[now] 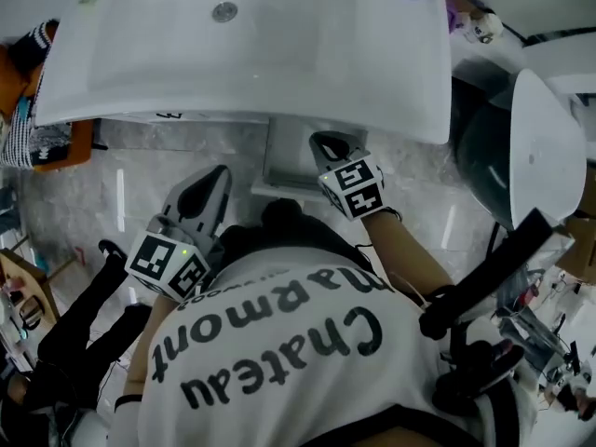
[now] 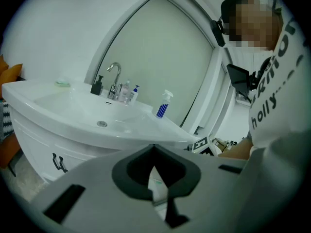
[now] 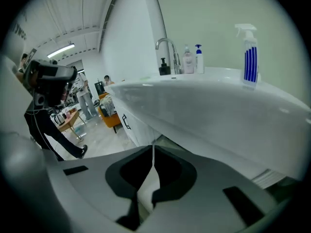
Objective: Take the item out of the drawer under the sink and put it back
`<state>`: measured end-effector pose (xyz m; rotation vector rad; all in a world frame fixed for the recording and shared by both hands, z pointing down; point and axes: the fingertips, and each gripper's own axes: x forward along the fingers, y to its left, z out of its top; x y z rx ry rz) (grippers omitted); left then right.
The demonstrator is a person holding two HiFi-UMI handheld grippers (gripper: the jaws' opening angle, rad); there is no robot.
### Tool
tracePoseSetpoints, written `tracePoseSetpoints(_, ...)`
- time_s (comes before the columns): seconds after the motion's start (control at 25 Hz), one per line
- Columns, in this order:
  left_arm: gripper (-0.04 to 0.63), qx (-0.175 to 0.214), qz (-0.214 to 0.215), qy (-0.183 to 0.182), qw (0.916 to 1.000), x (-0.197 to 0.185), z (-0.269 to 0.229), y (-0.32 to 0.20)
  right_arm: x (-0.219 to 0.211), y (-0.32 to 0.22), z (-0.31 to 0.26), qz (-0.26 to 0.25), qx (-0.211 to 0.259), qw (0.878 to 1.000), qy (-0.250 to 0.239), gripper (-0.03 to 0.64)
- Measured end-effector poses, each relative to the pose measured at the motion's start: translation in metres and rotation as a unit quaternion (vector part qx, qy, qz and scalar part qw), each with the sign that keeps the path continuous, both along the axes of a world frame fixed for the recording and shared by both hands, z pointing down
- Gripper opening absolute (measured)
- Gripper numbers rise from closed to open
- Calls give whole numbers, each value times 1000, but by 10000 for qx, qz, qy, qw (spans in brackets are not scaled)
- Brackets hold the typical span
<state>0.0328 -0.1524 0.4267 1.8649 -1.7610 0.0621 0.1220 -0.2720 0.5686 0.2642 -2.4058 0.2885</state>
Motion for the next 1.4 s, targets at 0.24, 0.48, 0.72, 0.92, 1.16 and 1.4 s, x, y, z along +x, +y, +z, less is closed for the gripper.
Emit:
tracePoseSetpoints(0.24,-3,-398,-27,137,9991,-11,26,7,-4,-6,66,-321,359,9946,920,14)
tracePoseSetpoints(0.48,-3,-623,-315,242,9973,-21,37,10,2,-8,122,-801,663,9767,1878,160)
tracePoseSetpoints(0.72,-3,-711,-538,252,9957,-33,46,17,0,-18,160,-680,381,9713,2249,181)
tracePoseSetpoints(0.92,-3,-852,-667,292,9937,-38,59,28,2,-21,177,-617,388,9681,2398,181)
tracePoseSetpoints(1.16,-3,-879,-552,113,9945,-36,66,30,5,-26,193,-573,494,9630,2588,179)
tracePoseSetpoints(1.4,-3,-882,-470,71,9950,-33,74,36,3,-26,198,-440,509,9658,2505,175)
